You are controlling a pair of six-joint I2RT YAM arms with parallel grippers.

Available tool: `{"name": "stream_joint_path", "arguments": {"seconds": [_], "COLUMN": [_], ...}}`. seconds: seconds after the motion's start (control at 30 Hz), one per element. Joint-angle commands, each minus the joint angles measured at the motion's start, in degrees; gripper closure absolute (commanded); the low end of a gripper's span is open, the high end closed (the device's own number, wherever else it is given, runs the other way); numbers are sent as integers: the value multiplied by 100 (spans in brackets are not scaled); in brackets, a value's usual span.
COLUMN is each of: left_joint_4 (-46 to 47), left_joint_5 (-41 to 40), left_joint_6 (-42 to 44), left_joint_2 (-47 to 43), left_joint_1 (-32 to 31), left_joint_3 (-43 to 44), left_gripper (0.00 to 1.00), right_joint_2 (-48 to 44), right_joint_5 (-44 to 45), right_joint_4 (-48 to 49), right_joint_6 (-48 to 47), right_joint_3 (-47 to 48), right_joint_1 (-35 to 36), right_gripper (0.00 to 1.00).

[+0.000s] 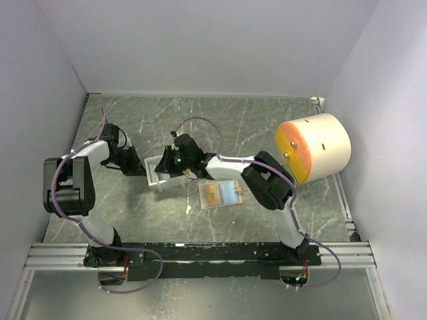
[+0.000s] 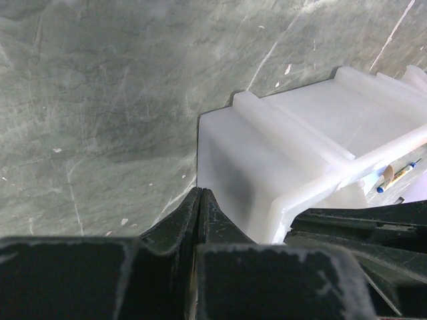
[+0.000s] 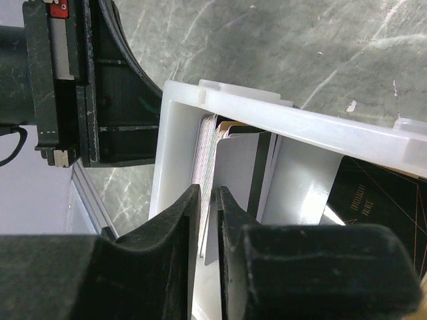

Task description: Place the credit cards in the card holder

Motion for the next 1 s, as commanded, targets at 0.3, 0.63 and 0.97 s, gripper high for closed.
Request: {"name": "stream_joint_path", "arguments": {"seconds": [0.3, 0.63, 0.97], "left_joint_4": [152, 78, -247], "left_joint_5": [175, 45, -1045], "left_joint_6": [58, 58, -275], "left_joint_2": [13, -20, -718], "left_joint_1": [14, 21, 23], "left_joint_3": [60, 104, 488], "left_gripper": [90, 89, 85], "right_joint_2": [-293, -483, -880], "right_joint_5": [157, 288, 777], "right_joint_4": [-46, -88, -383], "right_joint_6": [-129, -190, -372], "right_joint_3": [28, -67, -315], "right_joint_1": [24, 34, 5], "right_gripper": [100, 100, 100]}}
